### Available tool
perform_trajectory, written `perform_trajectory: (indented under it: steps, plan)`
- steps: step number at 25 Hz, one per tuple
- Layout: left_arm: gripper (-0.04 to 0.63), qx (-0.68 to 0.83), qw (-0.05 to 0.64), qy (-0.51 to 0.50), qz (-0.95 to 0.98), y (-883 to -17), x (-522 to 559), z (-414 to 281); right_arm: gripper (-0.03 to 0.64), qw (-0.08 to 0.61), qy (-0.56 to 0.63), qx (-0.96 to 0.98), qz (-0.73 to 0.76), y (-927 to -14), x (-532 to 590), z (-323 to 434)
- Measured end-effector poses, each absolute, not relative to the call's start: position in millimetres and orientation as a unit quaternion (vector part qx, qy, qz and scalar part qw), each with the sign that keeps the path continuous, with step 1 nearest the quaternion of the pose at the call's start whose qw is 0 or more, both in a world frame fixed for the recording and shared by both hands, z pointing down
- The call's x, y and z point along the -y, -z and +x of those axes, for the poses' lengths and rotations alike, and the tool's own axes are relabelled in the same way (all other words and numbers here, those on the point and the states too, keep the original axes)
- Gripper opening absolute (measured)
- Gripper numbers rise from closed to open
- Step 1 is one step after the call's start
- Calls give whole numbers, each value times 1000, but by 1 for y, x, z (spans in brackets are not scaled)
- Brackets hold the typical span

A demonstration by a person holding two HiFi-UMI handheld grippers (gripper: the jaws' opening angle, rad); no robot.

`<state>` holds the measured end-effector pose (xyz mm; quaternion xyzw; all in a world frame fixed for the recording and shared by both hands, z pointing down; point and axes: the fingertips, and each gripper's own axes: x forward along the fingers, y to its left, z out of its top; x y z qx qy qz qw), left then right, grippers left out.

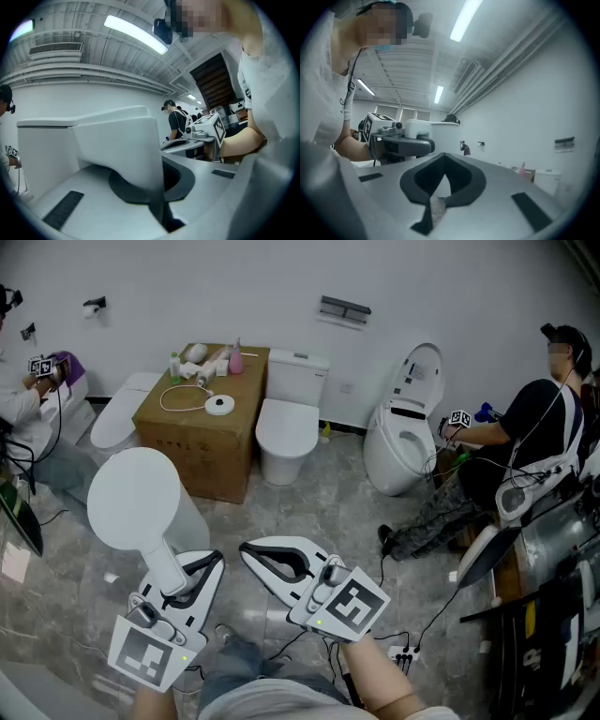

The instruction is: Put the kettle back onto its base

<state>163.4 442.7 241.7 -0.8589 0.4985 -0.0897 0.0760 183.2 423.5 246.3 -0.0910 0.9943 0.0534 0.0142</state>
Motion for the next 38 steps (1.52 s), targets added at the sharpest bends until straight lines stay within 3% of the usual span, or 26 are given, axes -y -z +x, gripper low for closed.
perform_trajectory:
  steps: [22, 38]
  plan:
    - [9, -507, 74, 97, -853, -249, -425, 145, 8, 18, -31, -995, -93, -261, -416, 179]
    - [9, -435, 90, 97, -891, -263, -254, 41, 8, 22, -37, -989, -142, -260, -236, 64]
